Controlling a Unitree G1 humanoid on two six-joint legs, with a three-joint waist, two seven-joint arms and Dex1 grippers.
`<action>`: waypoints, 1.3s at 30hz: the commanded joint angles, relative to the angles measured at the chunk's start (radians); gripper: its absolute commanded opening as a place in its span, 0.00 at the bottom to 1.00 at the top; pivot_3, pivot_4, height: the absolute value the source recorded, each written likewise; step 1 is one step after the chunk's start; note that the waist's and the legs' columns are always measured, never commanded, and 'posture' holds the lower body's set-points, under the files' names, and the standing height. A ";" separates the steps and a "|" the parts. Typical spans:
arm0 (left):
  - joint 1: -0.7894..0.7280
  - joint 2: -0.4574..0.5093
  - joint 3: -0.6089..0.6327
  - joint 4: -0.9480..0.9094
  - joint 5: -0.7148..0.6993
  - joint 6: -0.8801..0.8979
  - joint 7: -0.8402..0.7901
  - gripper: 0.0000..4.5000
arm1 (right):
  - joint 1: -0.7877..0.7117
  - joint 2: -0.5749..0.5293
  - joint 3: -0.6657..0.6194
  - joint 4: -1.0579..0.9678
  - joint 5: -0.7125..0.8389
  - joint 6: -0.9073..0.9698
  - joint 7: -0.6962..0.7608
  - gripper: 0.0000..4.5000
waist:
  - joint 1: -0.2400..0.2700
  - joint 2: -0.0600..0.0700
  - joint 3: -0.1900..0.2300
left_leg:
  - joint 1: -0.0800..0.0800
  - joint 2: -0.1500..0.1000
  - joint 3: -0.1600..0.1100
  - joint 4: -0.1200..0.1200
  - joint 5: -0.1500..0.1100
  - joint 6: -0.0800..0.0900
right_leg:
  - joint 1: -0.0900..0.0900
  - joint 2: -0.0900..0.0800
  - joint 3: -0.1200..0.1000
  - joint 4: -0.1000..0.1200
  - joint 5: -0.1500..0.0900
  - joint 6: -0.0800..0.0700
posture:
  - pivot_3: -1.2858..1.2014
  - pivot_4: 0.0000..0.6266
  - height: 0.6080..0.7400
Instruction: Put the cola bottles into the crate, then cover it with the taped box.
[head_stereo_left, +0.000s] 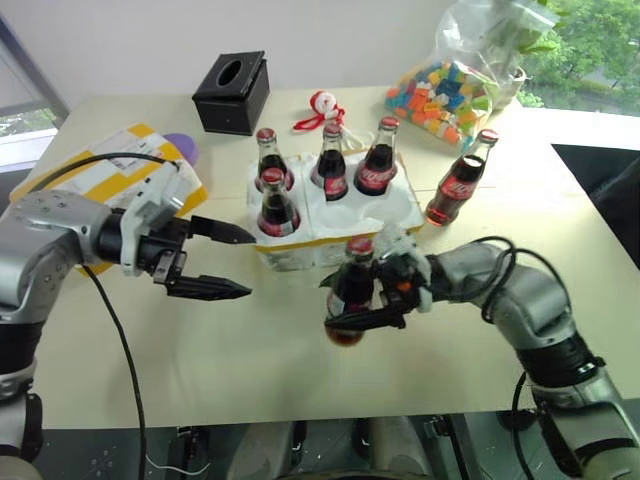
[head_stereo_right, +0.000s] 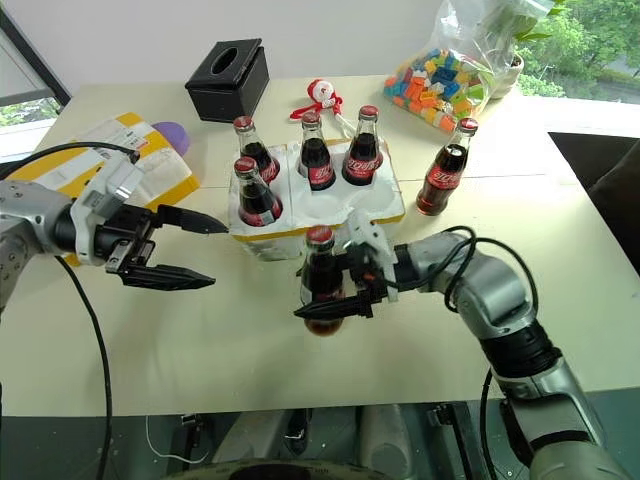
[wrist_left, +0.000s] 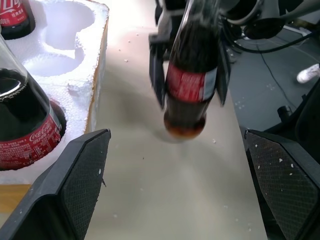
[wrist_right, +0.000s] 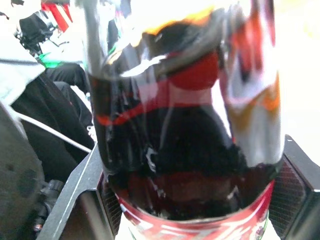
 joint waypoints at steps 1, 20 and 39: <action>-0.028 -0.009 0.015 -0.009 -0.009 -0.015 0.013 1.00 | -0.196 -0.008 -0.209 0.002 0.191 0.094 -0.068 0.64 | -0.002 0.000 0.001 | 0.000 0.000 0.000 0.000 0.000 0.000 | -0.001 0.000 0.000 0.000 0.000 0.000 | 0.52 0.24 0.94; -0.025 -0.046 0.080 -0.046 -0.087 0.018 0.113 1.00 | -0.459 0.178 -0.062 0.569 -0.242 -0.231 -0.194 0.64 | -0.023 0.000 0.000 | -0.005 -0.002 0.000 -0.001 0.001 -0.002 | -0.008 -0.001 0.000 0.007 0.000 -0.001 | 0.52 0.24 0.94; -0.062 -0.079 0.078 -0.055 -0.122 0.029 0.179 1.00 | -0.314 0.215 0.001 0.497 -0.346 -0.212 -0.210 0.99 | -0.023 -0.001 0.000 | -0.004 -0.002 0.000 -0.001 0.002 -0.003 | -0.008 0.000 0.000 0.009 0.000 -0.001 | 0.52 0.24 0.94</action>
